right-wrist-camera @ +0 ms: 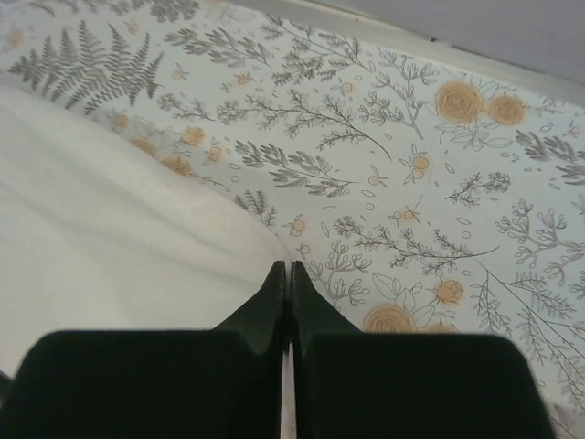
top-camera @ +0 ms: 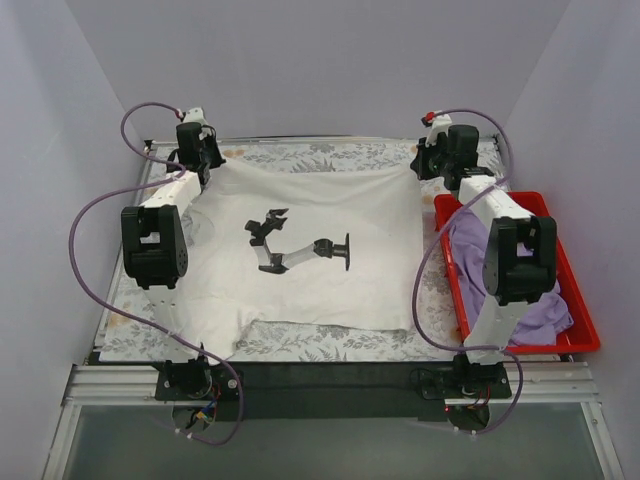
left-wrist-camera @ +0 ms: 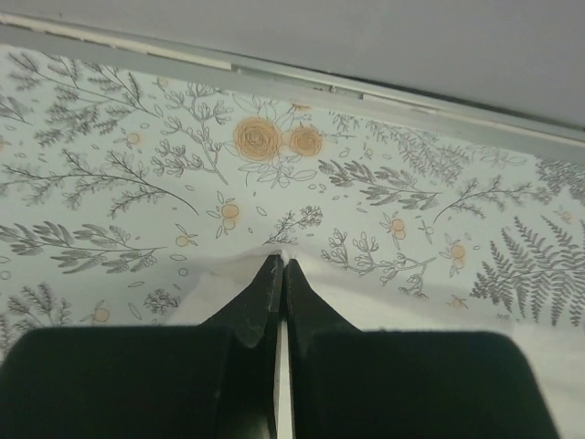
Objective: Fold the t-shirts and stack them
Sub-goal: Flatten the tshirt out, then fold the tshirt
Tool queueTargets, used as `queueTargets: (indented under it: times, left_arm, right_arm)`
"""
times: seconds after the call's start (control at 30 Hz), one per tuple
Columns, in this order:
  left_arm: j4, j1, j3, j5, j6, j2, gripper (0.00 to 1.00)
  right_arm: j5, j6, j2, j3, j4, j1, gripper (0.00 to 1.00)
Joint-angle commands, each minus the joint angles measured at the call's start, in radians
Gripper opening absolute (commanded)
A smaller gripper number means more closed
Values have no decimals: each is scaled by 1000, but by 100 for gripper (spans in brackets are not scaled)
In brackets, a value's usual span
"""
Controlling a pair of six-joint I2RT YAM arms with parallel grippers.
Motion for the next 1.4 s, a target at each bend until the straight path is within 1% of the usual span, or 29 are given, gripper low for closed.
queueTargets:
  times: [0.0,0.03,0.1,0.13,0.2,0.3,0.43,0.63,0.9,1.03,1.07,1.13,1.37]
  left_arm:
    - [156,3,66,23,-18,5,0]
    - [167,3,69,24,-29,24,0]
    - [190,8,75,24,-35,73,0]
    - [195,12,78,55,-43,85,0]
    - [207,17,87,64,-52,123,0]
    - [211,31,101,89,-78,156,0]
    - [207,43,101,109,-98,156,0]
    - [162,44,69,103,-91,98,0]
    - [78,46,-31,60,-74,-16,0]
    - [43,46,-86,38,-94,-85,0]
    - [34,46,-94,-3,-109,-96,0]
    - [14,46,-117,-13,-124,-132,0]
    - [4,46,-261,-48,-178,-218,0]
  right_arm:
    - [-11,-30,106,156,100,-12,1]
    - [-19,-39,175,181,100,-12,1]
    - [-30,-48,261,239,99,-14,1]
    - [-33,-51,284,253,99,-12,1]
    - [-39,-63,336,278,99,-14,1]
    - [-39,-93,378,305,99,-15,1]
    - [-35,-100,392,324,99,-18,1]
    - [-44,-103,341,304,95,-22,1]
    - [-27,-106,220,189,77,-26,1]
    - [4,-106,171,129,74,-31,1]
    - [4,-105,162,121,72,-32,1]
    - [5,-106,139,108,65,-32,1]
    - [7,-102,102,23,39,-31,1]
